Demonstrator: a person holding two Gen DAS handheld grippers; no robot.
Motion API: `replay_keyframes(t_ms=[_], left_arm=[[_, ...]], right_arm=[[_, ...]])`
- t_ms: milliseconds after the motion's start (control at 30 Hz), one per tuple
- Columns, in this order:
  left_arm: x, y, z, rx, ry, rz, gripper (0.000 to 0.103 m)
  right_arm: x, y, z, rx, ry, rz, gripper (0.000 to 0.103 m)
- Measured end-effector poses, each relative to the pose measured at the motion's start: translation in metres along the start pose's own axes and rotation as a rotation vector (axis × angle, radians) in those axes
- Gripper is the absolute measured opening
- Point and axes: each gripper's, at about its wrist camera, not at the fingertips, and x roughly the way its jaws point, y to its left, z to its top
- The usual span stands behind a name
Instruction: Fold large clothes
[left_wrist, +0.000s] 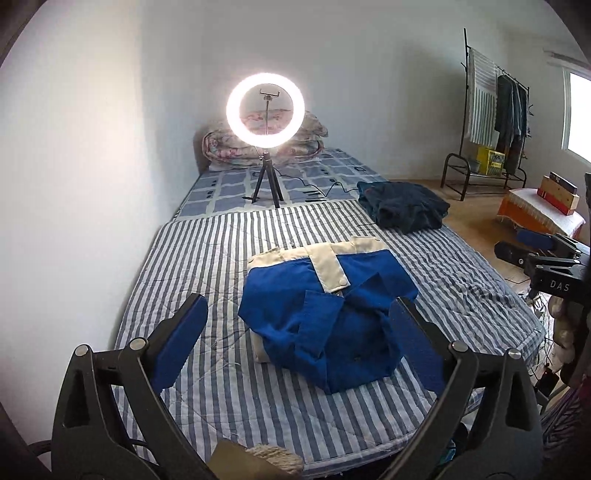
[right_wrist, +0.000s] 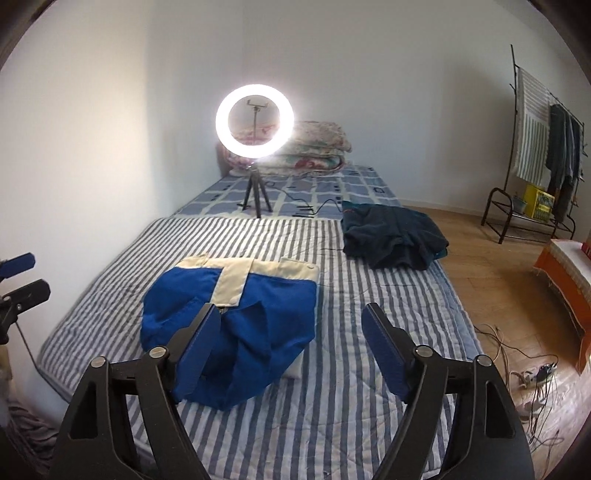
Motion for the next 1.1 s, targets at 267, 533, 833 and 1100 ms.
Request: replay_keyframes(t_ms=[267,533,833,1100], left_arm=[[0.001,-0.006,0.001,0.013,-0.011,0.008,0.101],[0.038,0.013,0.003,-0.009,0.078,-0.092,0.103],[0.186,0.11,-0.016,-0.385,0.403,-0.303,0.103],[0.294,0.165,-0.065,-0.749,0.559,-0.43,0.103]], right_arm=[[0.004,-0.002,-0.009,-0.012,0.017,-0.033,0.08],[0.041,-0.016,-0.009,0.04,0.133,0.142,0.085],[0.173,-0.061,-0.04,0.195,0.426,0.318,0.085],[0.229,-0.085,-0.051,0.292,0.477,0.383,0.085]])
